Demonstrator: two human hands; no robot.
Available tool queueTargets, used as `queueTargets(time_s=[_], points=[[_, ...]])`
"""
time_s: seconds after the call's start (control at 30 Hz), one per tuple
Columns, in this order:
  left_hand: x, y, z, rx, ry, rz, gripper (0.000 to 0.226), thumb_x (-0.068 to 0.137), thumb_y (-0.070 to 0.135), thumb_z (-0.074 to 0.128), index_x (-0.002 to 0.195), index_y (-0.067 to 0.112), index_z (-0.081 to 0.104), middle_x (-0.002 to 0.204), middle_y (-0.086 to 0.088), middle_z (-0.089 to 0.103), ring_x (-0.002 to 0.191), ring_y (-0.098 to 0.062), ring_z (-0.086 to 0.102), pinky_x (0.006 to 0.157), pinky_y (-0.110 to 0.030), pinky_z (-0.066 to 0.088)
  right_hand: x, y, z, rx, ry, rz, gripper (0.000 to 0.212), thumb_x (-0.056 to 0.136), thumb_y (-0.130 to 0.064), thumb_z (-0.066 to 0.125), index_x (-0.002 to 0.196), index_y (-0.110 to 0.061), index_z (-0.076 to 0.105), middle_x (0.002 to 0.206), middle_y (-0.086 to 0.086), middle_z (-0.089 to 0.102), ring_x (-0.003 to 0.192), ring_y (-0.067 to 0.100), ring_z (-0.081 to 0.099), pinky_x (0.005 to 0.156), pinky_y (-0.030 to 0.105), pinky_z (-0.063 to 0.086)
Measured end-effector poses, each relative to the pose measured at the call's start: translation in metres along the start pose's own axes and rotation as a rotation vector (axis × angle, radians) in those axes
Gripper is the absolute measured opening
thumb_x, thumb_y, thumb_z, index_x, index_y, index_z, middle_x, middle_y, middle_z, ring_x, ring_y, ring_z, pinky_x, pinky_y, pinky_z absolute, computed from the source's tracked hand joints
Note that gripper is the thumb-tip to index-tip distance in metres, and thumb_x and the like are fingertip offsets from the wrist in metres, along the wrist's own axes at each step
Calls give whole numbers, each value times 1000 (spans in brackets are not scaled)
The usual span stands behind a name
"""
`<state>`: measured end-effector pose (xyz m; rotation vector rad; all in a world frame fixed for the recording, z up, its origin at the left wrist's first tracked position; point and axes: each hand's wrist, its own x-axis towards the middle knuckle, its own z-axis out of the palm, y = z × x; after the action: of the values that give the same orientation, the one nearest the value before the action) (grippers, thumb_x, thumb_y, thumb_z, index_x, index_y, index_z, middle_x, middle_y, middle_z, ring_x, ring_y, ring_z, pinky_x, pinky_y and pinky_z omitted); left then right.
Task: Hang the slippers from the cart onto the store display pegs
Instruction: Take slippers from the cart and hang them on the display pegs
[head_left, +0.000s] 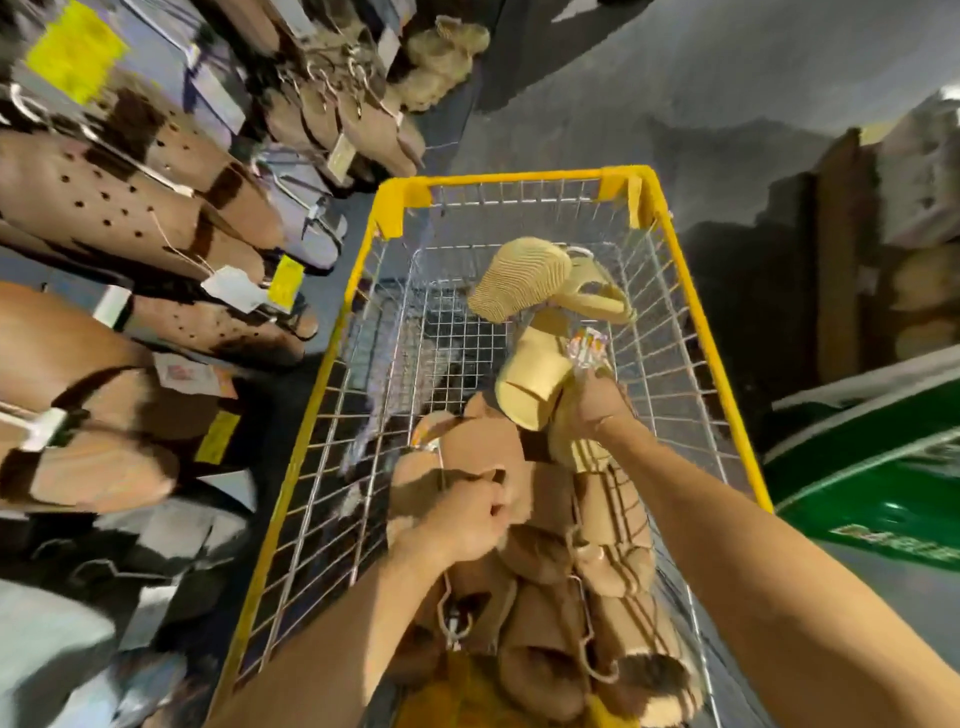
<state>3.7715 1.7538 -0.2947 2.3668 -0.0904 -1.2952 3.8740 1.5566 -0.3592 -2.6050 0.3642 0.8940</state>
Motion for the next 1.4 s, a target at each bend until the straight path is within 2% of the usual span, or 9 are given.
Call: queueTargets(time_s=[0.2,0.33,0.43,0.5,0.63,0.83,1.03,1.17,1.4], points=[[7,-2,1,9,62,48,26,102,26,51,89,11,68,97,-8,71,93,-24,67,75,-31,47,2,-4,5,92,49,46,18,98,-10,47,100,-1,63,97,16,65,95,30,64,72,30,43],[17,7,-4,51,204,32,32,101,29,48,69,24,50,78,-4,66,75,-23,64,65,-30,43,16,-3,10,270,182,139,22,96,-21,49,84,-6,60,89,11,59,83,29,61,72,35,53],[38,23,-13,-11,362,55,24,99,29,49,75,27,52,79,0,65,77,-26,65,66,-33,48,31,1,14,295,172,187,28,93,-29,57,74,-10,65,83,12,61,76,28,61,69,34,56],[56,37,-20,-5,387,85,9,99,26,51,98,22,60,96,-3,66,88,-28,65,78,-40,53,34,0,14,282,205,192,29,89,-27,59,63,-14,58,82,13,62,74,28,59,68,33,56],[96,57,-33,190,478,124,44,93,15,62,134,15,47,135,-7,49,118,-32,57,102,-48,47,29,-5,7,143,293,117,26,96,-27,50,91,-13,72,103,9,65,103,30,57,83,36,49],[163,60,-49,587,347,165,124,65,9,91,160,17,12,165,-4,16,142,-34,37,115,-48,36,28,0,8,-211,217,-46,34,84,-18,59,117,-15,65,121,8,63,110,27,61,96,38,49],[188,59,-52,589,385,284,87,77,0,77,152,19,37,139,-5,43,124,-32,52,99,-43,49,17,8,21,-256,190,-195,34,96,-10,47,128,-6,58,131,15,59,123,29,53,104,34,38],[188,54,-64,514,360,258,75,76,23,82,142,21,46,130,-6,47,112,-34,60,90,-47,51,6,7,49,-198,149,-221,46,90,-8,49,135,0,51,140,20,50,134,32,41,115,35,31],[186,43,-49,669,392,307,92,87,26,73,157,39,15,145,-12,38,127,-36,43,105,-49,42,-14,10,68,-190,191,-266,55,87,-2,51,142,-4,45,138,14,43,121,29,46,104,33,40]])
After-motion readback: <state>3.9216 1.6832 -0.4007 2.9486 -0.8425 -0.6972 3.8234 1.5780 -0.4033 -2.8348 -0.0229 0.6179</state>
